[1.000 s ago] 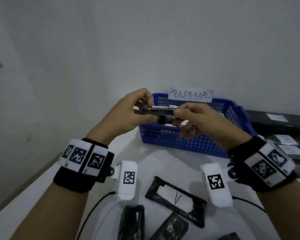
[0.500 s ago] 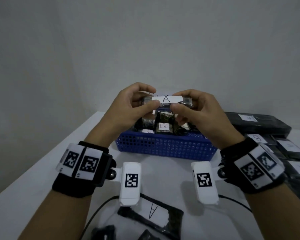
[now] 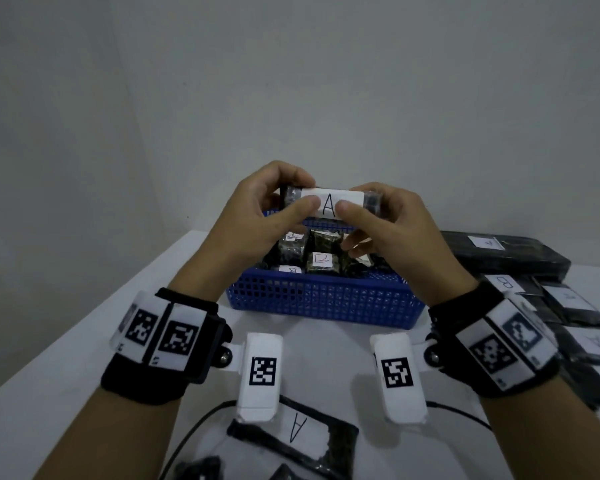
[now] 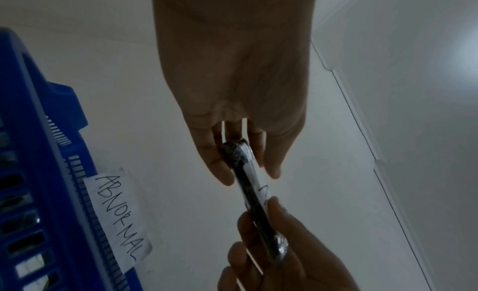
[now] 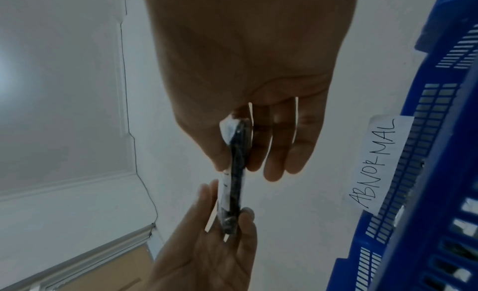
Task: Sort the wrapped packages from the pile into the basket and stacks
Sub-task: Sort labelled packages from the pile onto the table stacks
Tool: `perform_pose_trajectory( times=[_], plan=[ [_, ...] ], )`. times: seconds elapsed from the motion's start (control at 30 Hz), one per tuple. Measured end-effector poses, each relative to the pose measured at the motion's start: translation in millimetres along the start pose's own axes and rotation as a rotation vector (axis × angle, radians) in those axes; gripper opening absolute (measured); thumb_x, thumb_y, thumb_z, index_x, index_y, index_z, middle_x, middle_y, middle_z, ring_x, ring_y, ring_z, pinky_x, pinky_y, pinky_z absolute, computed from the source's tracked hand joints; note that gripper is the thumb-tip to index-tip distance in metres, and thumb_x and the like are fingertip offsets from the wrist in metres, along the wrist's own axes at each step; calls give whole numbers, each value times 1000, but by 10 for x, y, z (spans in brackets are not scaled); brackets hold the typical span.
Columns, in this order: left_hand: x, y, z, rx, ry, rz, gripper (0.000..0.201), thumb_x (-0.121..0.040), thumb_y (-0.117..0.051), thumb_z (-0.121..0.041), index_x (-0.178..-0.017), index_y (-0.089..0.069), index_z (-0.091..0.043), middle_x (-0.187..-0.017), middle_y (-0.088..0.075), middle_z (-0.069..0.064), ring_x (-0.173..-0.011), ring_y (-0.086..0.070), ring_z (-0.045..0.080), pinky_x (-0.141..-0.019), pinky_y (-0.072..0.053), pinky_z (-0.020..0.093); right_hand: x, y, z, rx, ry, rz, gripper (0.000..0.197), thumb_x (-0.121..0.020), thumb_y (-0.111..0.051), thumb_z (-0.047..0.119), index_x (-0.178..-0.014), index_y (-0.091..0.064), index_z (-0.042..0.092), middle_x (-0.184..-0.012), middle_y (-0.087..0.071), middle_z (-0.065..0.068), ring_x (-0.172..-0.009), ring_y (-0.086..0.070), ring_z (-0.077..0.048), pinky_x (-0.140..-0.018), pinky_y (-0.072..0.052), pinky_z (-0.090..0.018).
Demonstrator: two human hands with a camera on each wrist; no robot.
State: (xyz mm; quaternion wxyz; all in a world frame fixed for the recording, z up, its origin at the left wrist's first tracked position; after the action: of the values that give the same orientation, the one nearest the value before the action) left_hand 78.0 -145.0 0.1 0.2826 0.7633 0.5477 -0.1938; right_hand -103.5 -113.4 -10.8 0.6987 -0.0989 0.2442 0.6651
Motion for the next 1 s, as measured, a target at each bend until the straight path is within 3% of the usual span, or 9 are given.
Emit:
perform_pose_trajectory(
  times=[0.13,0.33,0.43,0.5,0.6,0.73,0.87,0.93,1.0],
  plan=[
    [-3,-20,31,-42,6,-27,27,-91,-68,-4,-110,-56,-20,-101,-64,3,-87,-66,12,-69,-58,30,7,21,-21,43,37,-3,18,-92,-73,20,-105,-70,7,-90,-72,-11,-64,-69,-18,-65,-60,-33],
    [13,-36,-3,-10,70,-45,4,-96,-63,-13,-98,-64,-16,-86,-67,-10,-78,-66,8,-75,-60,32,28,64,62,24,63,22,20,-94,-70,16,-113,-68,10,-98,-69,-8,-61,-66,-19,-64,-58,-26],
    [23,-34,-53,18,34,-19,7,-94,-66,-9,-99,-64,-12,-93,-70,4,-84,-67,12,-79,-57,27,18,79,64,-50,8,40,18,-96,-66,22,-109,-70,11,-94,-70,-2,-65,-63,-19,-66,-57,-26],
    [36,-33,-78,22,19,7,13,-89,-70,-10,-101,-65,-11,-104,-71,14,-93,-68,18,-86,-57,31,9,71,50,-81,-20,27,16,-96,-66,23,-103,-72,10,-90,-72,-3,-66,-64,-17,-67,-56,-26],
    [38,-40,-86,44,38,-4,15,-85,-74,-9,-97,-66,-11,-101,-73,10,-91,-69,18,-85,-57,32,9,99,65,-11,51,-26,13,-93,-70,21,-98,-75,9,-78,-72,-6,-67,-66,-16,-70,-59,-29],
    [28,-45,-55,64,67,-1,14,-86,-71,0,-93,-66,-11,-93,-74,2,-83,-69,13,-79,-54,27,23,104,110,116,134,-59,14,-93,-72,25,-95,-77,12,-71,-71,4,-63,-67,-13,-69,-59,-27],
    [40,-51,-56,121,78,23,12,-89,-69,-7,-99,-65,-12,-99,-71,11,-89,-68,15,-81,-55,26,38,124,146,118,148,-56,11,-91,-74,25,-95,-77,15,-79,-74,2,-65,-66,-11,-69,-57,-24],
    [37,-53,-69,155,78,7,13,-89,-67,-15,-102,-65,-13,-108,-69,20,-93,-69,18,-82,-56,28,40,139,136,70,124,-30,17,-89,-76,19,-104,-74,13,-92,-76,0,-77,-69,-9,-77,-58,-25],
    [29,-36,-89,130,54,-21,15,-88,-68,-11,-103,-64,-14,-108,-71,16,-95,-69,19,-84,-56,35,36,140,130,28,111,-12,27,-87,-76,16,-114,-70,13,-107,-75,-1,-95,-71,-9,-86,-58,-27]
  ],
)
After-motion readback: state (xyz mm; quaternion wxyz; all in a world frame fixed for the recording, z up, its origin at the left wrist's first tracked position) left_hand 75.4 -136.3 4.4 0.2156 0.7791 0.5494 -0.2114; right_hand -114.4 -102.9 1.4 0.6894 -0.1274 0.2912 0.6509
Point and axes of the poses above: each hand's wrist, its own x-axis away from the middle knuckle, its own y-axis out of the back of the hand, z = x × y, the point moved 4 cm from there along -x, towards the middle knuckle
